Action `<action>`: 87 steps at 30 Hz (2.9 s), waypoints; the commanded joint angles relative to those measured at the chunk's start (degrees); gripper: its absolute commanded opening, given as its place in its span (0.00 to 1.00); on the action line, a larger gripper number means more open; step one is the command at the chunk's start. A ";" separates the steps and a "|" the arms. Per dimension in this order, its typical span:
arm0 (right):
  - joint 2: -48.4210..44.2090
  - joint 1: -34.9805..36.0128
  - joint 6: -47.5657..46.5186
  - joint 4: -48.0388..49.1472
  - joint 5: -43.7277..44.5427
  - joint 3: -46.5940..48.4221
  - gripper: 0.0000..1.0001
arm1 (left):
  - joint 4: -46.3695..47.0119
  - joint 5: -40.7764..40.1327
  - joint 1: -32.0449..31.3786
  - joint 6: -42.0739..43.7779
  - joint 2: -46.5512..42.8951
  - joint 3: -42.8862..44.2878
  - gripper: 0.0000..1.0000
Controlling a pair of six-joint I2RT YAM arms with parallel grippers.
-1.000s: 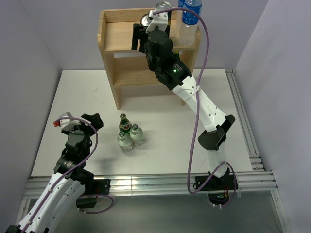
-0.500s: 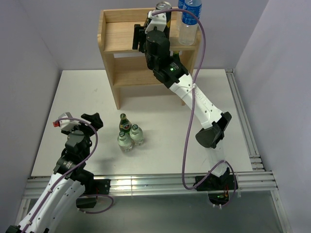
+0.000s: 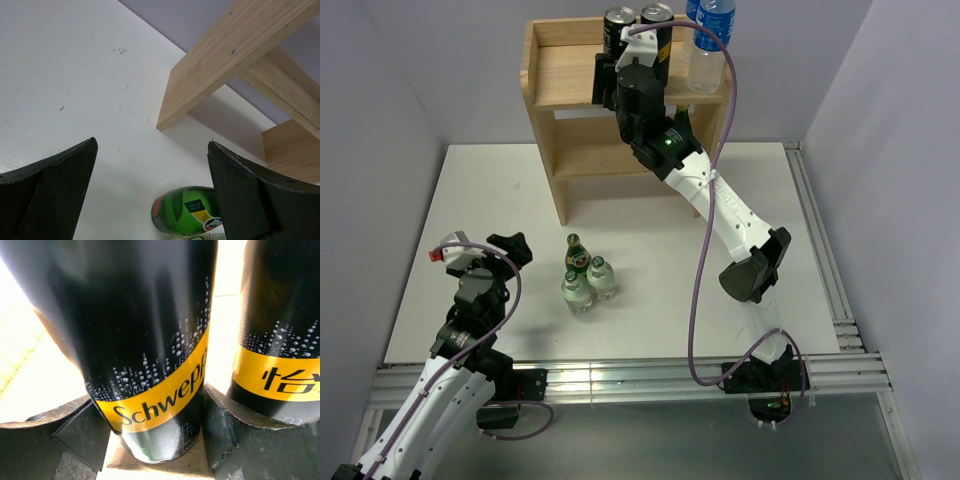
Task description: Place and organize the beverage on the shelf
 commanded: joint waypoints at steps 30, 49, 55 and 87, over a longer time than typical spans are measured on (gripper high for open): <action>3.61 -0.71 -0.18 4.05 -0.22 -0.13 0.77 | 0.99 0.80 -0.20 -0.66 0.02 -0.31 0.99; 0.27 0.17 1.14 3.87 0.05 -5.92 0.94 | 0.90 0.54 -0.20 -0.57 -0.33 -0.31 0.99; -2.63 1.40 1.23 4.58 0.84 -9.61 0.93 | 0.64 0.36 -0.20 -0.57 -0.68 -0.23 0.99; -39.62 19.23 15.46 13.28 11.82 -63.82 0.93 | 1.60 0.09 -0.20 -0.83 0.63 -0.58 0.99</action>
